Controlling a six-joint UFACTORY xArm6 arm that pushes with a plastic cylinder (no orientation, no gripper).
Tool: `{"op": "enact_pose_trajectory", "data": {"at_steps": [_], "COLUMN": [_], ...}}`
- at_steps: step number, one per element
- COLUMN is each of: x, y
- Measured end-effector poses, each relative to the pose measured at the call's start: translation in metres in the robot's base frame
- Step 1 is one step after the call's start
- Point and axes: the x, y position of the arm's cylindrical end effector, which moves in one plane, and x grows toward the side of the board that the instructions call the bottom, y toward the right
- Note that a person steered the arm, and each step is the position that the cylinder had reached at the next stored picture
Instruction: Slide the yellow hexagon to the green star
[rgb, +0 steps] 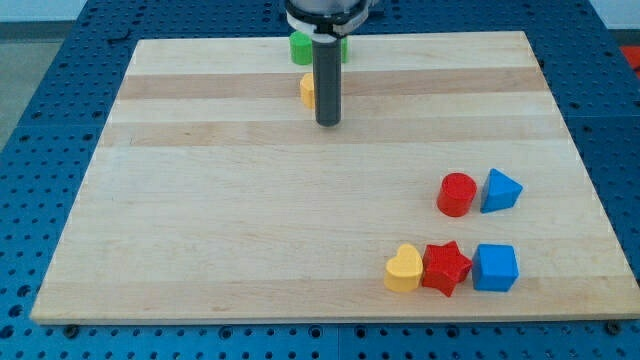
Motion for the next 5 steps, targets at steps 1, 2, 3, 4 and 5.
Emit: {"op": "enact_pose_trajectory", "data": {"at_steps": [1, 2, 3, 4, 5], "x": [-0.021, -0.039, -0.05, -0.047, -0.025], "y": [0.0, 0.0, 0.0, 0.0, -0.004]}}
